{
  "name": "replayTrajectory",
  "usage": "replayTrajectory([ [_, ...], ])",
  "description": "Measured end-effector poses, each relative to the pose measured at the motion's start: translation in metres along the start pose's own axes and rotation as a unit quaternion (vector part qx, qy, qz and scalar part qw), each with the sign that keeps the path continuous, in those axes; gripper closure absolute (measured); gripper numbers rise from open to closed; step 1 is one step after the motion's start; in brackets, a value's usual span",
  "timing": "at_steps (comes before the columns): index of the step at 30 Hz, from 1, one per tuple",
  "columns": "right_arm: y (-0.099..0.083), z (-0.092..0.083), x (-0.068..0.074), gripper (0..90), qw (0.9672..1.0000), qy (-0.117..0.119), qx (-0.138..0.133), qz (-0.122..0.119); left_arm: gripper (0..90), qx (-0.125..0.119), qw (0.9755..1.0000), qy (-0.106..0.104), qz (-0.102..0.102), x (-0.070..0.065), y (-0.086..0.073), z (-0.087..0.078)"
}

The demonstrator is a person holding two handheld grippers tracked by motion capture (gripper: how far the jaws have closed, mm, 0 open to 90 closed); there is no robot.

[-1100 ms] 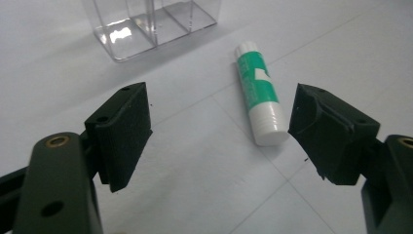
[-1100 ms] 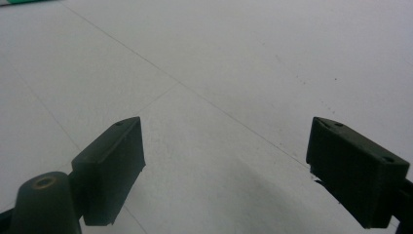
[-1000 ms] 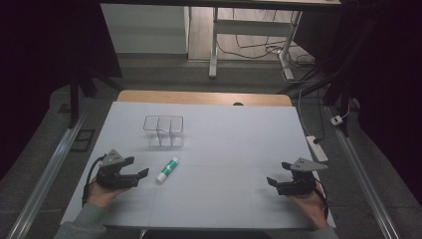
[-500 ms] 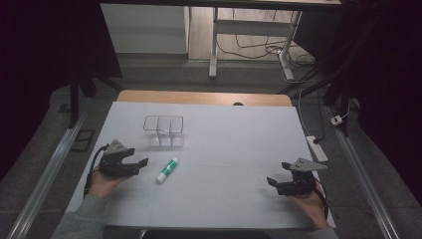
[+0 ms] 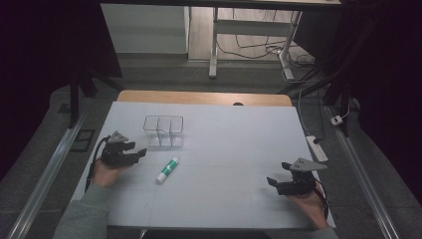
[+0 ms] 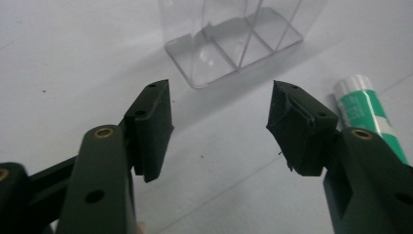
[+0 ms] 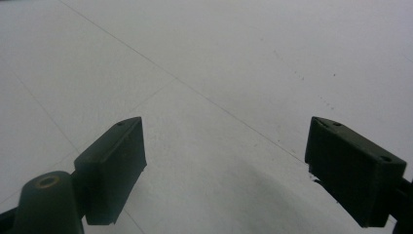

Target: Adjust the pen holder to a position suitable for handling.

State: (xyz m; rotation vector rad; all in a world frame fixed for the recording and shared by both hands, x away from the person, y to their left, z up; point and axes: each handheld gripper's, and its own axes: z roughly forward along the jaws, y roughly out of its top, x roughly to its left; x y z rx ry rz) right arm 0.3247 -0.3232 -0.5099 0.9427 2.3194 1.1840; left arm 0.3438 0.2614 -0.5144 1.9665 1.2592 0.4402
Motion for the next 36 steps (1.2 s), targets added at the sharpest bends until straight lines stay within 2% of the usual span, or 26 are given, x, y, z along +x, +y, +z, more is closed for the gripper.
replayTrajectory([
  [7, 0.0, -0.001, 0.0, 14.4, 1.0, -0.002, -0.001, 0.001, 51.2, -0.001, 0.9998, 0.01, -0.015, 0.016, 0.004, 0.007],
  [10, 0.0, 0.0, 0.0, 14.4, 1.0, -0.002, 0.0, 0.0, 58.1, 0.0, 0.9998, 0.015, -0.017, 0.023, 0.006, 0.011],
  [13, -0.001, 0.0, 0.0, 14.4, 1.0, -0.001, 0.001, 0.001, 66.2, 0.003, 0.9997, 0.016, -0.017, 0.025, 0.007, 0.015],
  [14, -0.001, 0.0, 0.0, 14.4, 1.0, -0.001, 0.001, 0.001, 69.3, 0.007, 0.9997, 0.022, -0.011, 0.026, 0.008, 0.017],
  [19, -0.001, 0.0, 0.001, 14.5, 1.0, -0.003, 0.003, -0.002, 88.4, 0.01, 0.9996, 0.028, -0.002, 0.03, 0.012, 0.02],
  [25, -0.001, 0.0, 0.001, 14.5, 1.0, -0.003, 0.002, -0.001, 88.8, 0.008, 0.9994, 0.033, 0.002, 0.031, 0.017, 0.025],
  [32, -0.001, 0.0, 0.001, 14.5, 1.0, -0.001, 0.002, 0.0, 88.8, 0.012, 0.9994, 0.031, 0.011, 0.033, 0.025, 0.04],
  [36, -0.001, 0.0, 0.0, 14.5, 1.0, -0.001, 0.003, 0.0, 88.8, 0.01, 0.9995, 0.03, 0.007, 0.034, 0.027, 0.044],
])
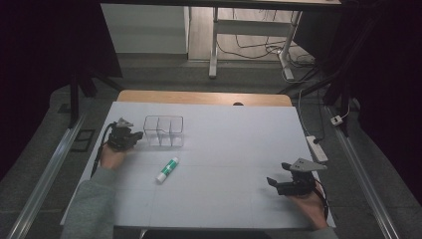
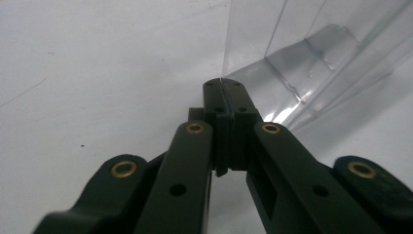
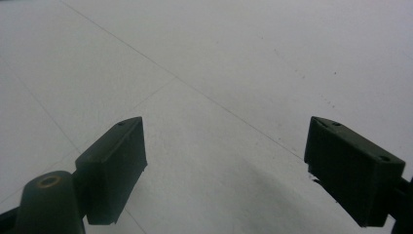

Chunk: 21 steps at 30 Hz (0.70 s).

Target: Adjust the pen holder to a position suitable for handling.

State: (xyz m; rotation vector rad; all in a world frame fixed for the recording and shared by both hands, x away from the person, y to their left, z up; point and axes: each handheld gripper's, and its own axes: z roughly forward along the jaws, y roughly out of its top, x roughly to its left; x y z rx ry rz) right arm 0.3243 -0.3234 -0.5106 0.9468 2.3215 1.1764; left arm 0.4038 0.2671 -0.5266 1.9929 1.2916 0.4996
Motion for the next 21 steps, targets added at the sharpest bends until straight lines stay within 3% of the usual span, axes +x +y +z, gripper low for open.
replayTrajectory([
  [21, -0.0001, 0.0007, 0.0006, 14.7, 1.0, -0.001, 0.001, -0.003, 88.7, 0.002, 0.9997, -0.025, -0.004, -0.0033, 0.0056, 0.01],
])
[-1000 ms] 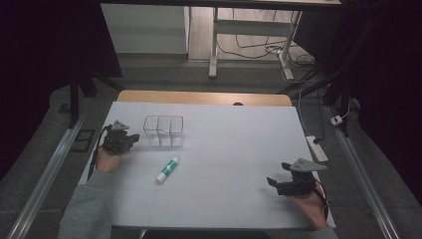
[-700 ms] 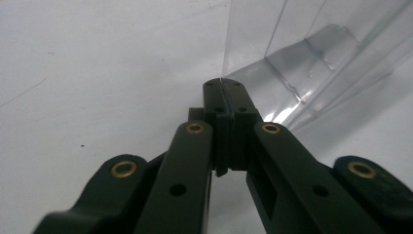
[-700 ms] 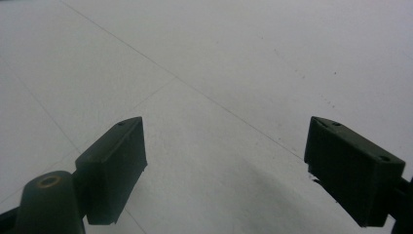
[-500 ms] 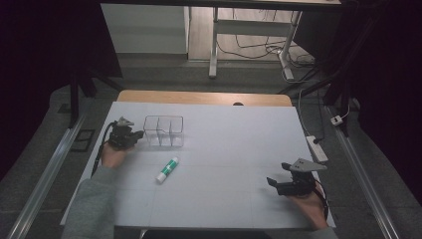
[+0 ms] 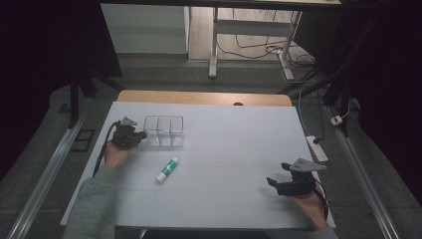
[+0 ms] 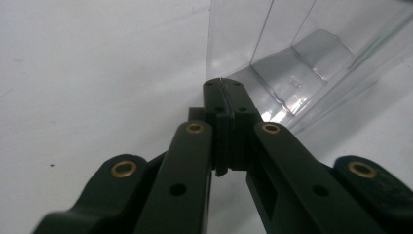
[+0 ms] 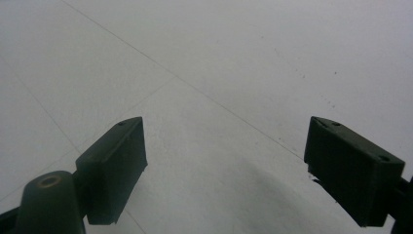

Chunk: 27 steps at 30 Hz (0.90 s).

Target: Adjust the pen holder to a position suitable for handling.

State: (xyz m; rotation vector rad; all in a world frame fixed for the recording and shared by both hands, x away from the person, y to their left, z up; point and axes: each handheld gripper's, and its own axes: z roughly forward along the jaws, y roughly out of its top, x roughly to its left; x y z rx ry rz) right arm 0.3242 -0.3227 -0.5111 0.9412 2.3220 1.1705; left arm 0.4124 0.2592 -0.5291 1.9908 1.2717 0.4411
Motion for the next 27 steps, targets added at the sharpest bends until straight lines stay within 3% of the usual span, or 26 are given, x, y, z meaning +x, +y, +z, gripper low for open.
replayTrajectory([
  [5, 0.0, -0.001, 0.001, 14.8, 1.0, -0.002, -0.001, -0.003, 88.7, 0.003, 1.0, 0.003, -0.001, -0.001, 0.0, 0.001],
  [27, 0.0, 0.0, 0.001, 14.8, 1.0, -0.001, 0.001, -0.004, 88.7, 0.004, 0.9997, -0.02, 0.016, -0.02, 0.008, 0.011],
])
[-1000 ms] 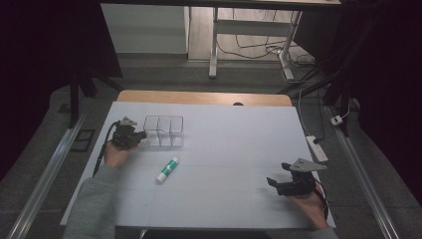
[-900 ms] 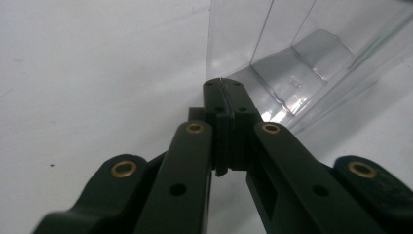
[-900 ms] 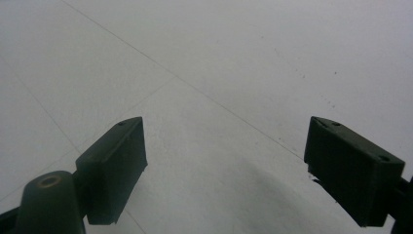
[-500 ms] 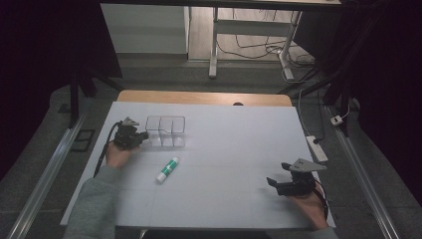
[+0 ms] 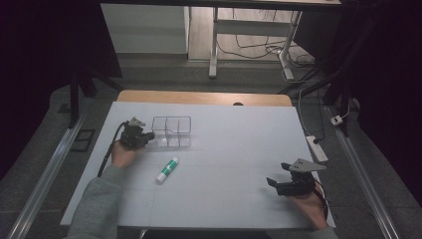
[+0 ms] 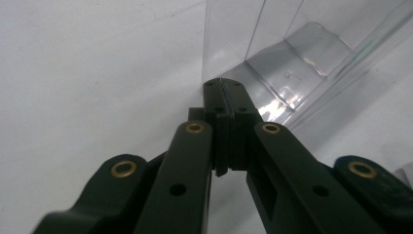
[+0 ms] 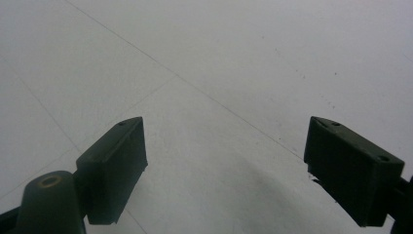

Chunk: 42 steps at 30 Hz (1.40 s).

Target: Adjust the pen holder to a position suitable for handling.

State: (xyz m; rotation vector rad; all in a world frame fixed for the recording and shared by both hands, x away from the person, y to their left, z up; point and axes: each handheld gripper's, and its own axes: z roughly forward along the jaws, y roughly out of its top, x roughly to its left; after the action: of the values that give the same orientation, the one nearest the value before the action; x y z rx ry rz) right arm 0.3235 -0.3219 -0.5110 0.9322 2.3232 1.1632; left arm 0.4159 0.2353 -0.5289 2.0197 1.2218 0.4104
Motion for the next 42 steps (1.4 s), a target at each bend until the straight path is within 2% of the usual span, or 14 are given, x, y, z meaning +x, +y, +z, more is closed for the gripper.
replayTrajectory([
  [20, 0.0, 0.0, 0.0, 14.9, 1.0, -0.002, 0.004, -0.002, 88.6, 0.007, 0.9997, -0.013, 0.021, -0.016, 0.01, 0.009],
  [42, 0.0, 0.0, 0.001, 15.0, 1.0, -0.002, 0.002, -0.002, 88.6, 0.002, 0.9991, -0.029, 0.032, -0.033, 0.027, 0.027],
])
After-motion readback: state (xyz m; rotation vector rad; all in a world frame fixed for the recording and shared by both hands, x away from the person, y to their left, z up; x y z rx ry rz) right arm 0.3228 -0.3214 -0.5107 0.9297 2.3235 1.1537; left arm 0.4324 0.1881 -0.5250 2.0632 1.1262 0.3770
